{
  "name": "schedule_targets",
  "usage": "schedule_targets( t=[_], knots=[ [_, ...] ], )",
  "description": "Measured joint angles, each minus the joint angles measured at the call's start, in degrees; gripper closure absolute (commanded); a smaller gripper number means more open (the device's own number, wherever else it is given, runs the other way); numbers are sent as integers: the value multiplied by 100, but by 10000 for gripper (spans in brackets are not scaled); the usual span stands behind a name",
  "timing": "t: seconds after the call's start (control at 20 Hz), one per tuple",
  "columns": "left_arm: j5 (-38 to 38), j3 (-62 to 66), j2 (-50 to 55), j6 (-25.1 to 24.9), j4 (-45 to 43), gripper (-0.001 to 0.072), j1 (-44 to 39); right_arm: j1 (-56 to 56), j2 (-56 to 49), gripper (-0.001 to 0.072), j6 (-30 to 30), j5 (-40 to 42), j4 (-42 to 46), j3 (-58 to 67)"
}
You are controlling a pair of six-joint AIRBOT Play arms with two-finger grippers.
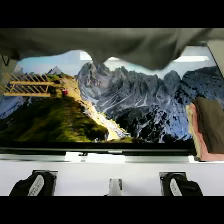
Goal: Fold the shirts.
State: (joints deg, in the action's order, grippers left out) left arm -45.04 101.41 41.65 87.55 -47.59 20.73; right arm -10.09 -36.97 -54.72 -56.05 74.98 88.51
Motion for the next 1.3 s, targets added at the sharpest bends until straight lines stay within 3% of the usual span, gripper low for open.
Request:
schedule_targets(
  t=[0.2,0.4,0.55,0.75,0.8,0.9,0.95,1.0,1.15,1.2,1.3],
  knots=[
    [-664,-66,79,-181,0,670,92,0,-101,688,-190,-1355,398,-149],
    [-1558,-1272,98,-555,-13,670,13,0,-463,688,-389,-2236,551,-1611],
    [-1714,-2756,90,-839,-15,670,-350,0,-684,687,-605,-1569,555,-3215],
    [-1078,-4570,98,-984,74,670,-1093,0,-1224,686,-1305,96,229,-4686],
    [-887,-4900,98,-1003,76,670,-1257,0,-1364,655,-1456,420,96,-4841],
    [-573,-5348,98,-1025,101,670,-1508,0,-1589,300,-1672,964,-195,-5027],
    [-472,-5480,98,-1032,105,670,-1585,0,-1659,215,-1685,1161,-306,-5038],
    [-354,-5584,98,-1040,114,670,-1637,0,-1707,215,-1652,1246,-389,-4981],
    [-129,-5744,96,-1049,116,670,-1735,-2,-1786,121,-1086,1029,-520,-4402],
    [-85,-5770,98,-1049,116,670,-1746,-2,-1799,45,-946,782,-592,-4194],
    [-2,-5807,96,-1051,116,670,-1768,-2,-1851,39,-723,151,-861,-3993]
  ],
)
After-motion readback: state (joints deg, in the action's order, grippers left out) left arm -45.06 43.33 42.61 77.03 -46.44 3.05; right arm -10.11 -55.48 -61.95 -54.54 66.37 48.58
